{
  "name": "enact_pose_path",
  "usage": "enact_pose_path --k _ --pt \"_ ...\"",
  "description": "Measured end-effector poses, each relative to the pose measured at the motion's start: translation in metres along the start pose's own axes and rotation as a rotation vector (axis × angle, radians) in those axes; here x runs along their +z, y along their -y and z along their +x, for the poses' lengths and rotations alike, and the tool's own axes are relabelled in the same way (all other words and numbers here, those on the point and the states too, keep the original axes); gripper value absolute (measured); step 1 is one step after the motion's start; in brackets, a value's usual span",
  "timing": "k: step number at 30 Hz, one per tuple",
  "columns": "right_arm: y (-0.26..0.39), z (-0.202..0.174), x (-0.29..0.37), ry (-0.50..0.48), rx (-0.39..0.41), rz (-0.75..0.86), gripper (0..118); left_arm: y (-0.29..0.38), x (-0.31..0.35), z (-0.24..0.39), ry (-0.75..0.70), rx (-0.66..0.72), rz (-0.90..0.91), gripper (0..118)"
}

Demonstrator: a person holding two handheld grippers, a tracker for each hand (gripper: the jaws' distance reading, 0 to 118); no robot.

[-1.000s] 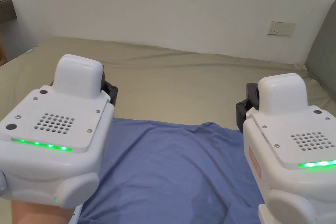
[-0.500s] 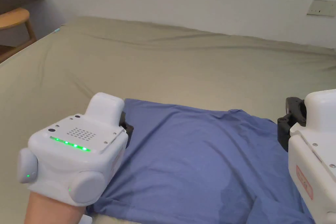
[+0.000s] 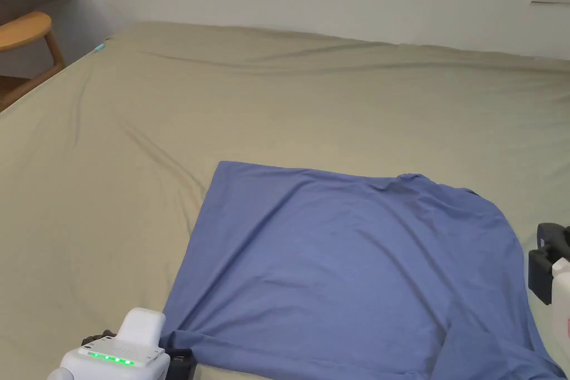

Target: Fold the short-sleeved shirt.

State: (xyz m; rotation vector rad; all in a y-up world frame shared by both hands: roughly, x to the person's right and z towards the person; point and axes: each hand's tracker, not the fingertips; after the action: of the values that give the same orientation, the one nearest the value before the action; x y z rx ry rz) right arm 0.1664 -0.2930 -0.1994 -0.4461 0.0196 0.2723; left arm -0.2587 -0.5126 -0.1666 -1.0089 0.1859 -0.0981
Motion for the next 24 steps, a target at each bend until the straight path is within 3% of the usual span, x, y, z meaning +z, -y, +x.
enact_pose_path --k 2,3,5,6,7,8,11,15,16,18,19,22,24 --pt "0.002 -0.001 0.001 0.011 0.003 -0.007 1 0.001 -0.002 0.001 0.013 0.020 0.008 95" --pt "0.002 0.000 0.001 0.020 -0.003 -0.009 1 0.000 -0.002 0.001 0.023 0.033 0.019 79" --pt "0.003 0.001 -0.002 0.021 -0.010 -0.019 1 -0.003 -0.002 0.003 0.086 0.046 -0.005 28" --pt "0.003 0.002 -0.005 0.023 -0.003 -0.035 1 -0.003 -0.003 0.007 0.102 0.038 -0.004 11" --pt "0.005 0.002 -0.007 0.031 0.000 -0.043 1 -0.003 -0.004 0.012 0.074 0.001 0.004 6" --pt "0.008 0.004 -0.009 0.035 0.000 -0.049 1 -0.005 -0.007 0.015 0.055 -0.047 -0.008 5" --pt "0.021 0.013 -0.011 0.046 -0.013 -0.082 1 -0.008 -0.001 0.003 0.086 0.025 0.003 5" --pt "0.059 0.030 -0.021 0.053 -0.011 -0.219 3 -0.009 0.017 -0.005 0.054 0.022 0.040 5" --pt "0.074 0.034 -0.025 0.041 -0.003 -0.277 19 -0.010 0.018 -0.007 0.061 0.026 0.043 5" --pt "0.106 0.040 -0.033 0.005 0.006 -0.378 77 -0.010 0.023 -0.008 0.070 0.037 0.048 5" --pt "0.125 0.042 -0.038 -0.010 0.003 -0.446 99 -0.010 0.024 -0.007 0.070 0.038 0.048 5" --pt "0.180 0.046 -0.050 -0.069 0.017 -0.631 99 -0.012 0.023 -0.005 0.065 0.042 0.042 5" --pt "0.202 0.045 -0.055 -0.056 0.046 -0.698 99 -0.013 0.022 -0.001 0.059 0.047 0.027 5"
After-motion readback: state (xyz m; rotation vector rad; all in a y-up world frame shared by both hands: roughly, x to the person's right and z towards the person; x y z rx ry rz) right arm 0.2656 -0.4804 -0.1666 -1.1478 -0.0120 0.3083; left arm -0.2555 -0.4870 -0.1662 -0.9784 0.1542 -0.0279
